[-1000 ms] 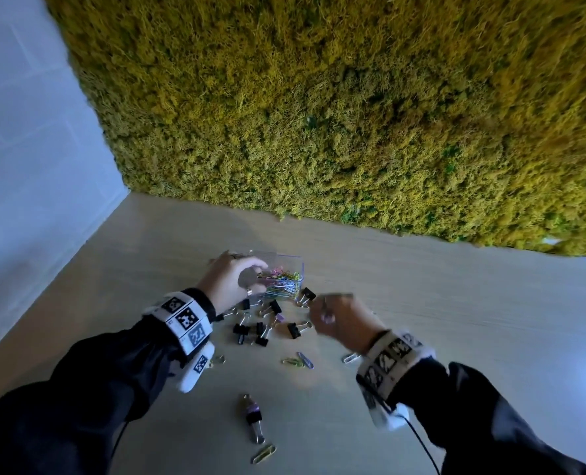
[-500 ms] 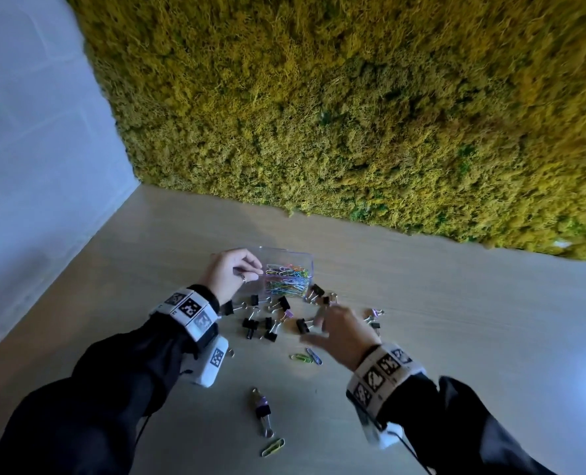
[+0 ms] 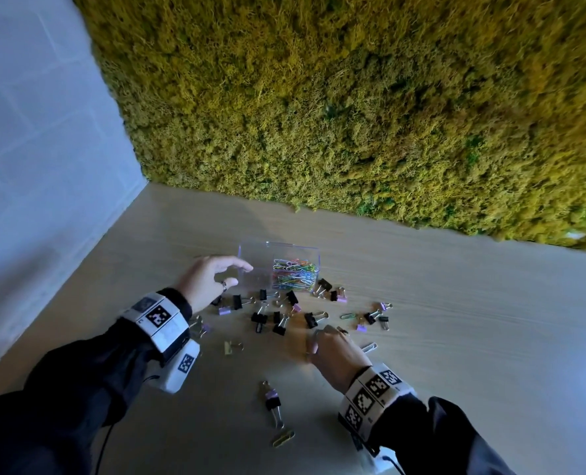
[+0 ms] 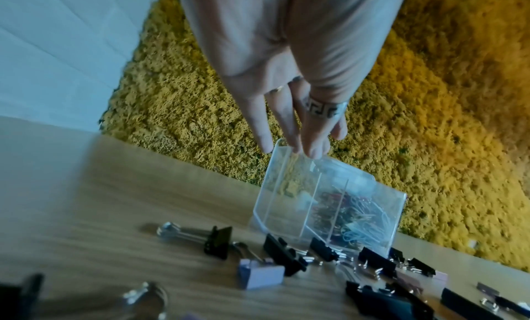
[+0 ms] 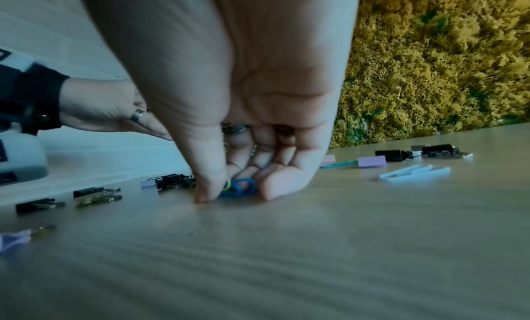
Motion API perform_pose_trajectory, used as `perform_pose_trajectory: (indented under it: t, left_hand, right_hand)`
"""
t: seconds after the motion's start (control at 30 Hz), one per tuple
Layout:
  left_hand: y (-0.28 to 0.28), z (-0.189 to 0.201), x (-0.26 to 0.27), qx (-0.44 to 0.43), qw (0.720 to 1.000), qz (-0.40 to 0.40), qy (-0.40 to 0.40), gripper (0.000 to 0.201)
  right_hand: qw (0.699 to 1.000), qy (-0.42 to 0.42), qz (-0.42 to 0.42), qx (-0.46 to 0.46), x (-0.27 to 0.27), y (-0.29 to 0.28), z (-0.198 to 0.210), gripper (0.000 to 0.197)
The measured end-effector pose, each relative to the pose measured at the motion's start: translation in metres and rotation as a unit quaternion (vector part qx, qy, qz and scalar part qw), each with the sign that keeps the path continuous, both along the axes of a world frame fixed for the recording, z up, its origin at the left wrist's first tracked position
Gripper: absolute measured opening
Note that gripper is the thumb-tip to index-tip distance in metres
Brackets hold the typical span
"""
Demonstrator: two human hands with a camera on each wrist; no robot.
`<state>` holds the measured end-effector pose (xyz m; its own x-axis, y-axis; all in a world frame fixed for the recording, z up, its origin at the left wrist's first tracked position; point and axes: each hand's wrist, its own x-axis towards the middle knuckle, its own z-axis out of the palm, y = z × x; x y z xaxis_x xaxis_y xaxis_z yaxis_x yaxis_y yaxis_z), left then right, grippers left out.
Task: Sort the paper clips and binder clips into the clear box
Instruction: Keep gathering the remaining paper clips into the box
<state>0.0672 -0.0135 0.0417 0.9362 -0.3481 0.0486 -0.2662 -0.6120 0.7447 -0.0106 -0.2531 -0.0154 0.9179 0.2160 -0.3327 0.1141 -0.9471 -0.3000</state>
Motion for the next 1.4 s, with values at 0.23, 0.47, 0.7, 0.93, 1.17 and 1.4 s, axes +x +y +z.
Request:
perform_pose_trajectory:
  t: [0.23,0.47,0.7,0.93,1.17,1.4]
  left_hand:
    - [-0.002,-0.002,0.011,0.045,0.998,0.008,-0.041,0.035]
    - [0.001,-0.006,0.021,-0.025,1.000,0.014,0.009,0.040]
    - [-0.010,-0.004,0.023,-0.001,0.999,0.036,0.009,0.056]
    - [-0.024,-0.007,0.033,0.073,0.997,0.026,0.020,0.078]
    - [-0.024,-0.006,0.041,0.052,0.998,0.021,0.017,0.067]
    - [-0.023,-0.009,0.041,0.067,0.998,0.016,0.011,0.071]
  right_hand:
    - [0.999,0.021,0.025,-0.003,0.001,0.001,-0.002,0.026]
    - [0.963,-0.192,-0.057,0.180,0.058,0.007,0.050,0.009]
    - [0.953,-0.206,-0.062,0.212,0.100,0.016,0.078,0.015]
    - [0.939,-0.208,-0.148,0.232,0.081,-0.037,0.063,0.018]
    - [0.997,-0.011,-0.027,0.071,0.057,-0.076,0.024,0.023]
    - [1.000,0.006,-0.002,0.006,0.060,-0.079,0.014,0.005]
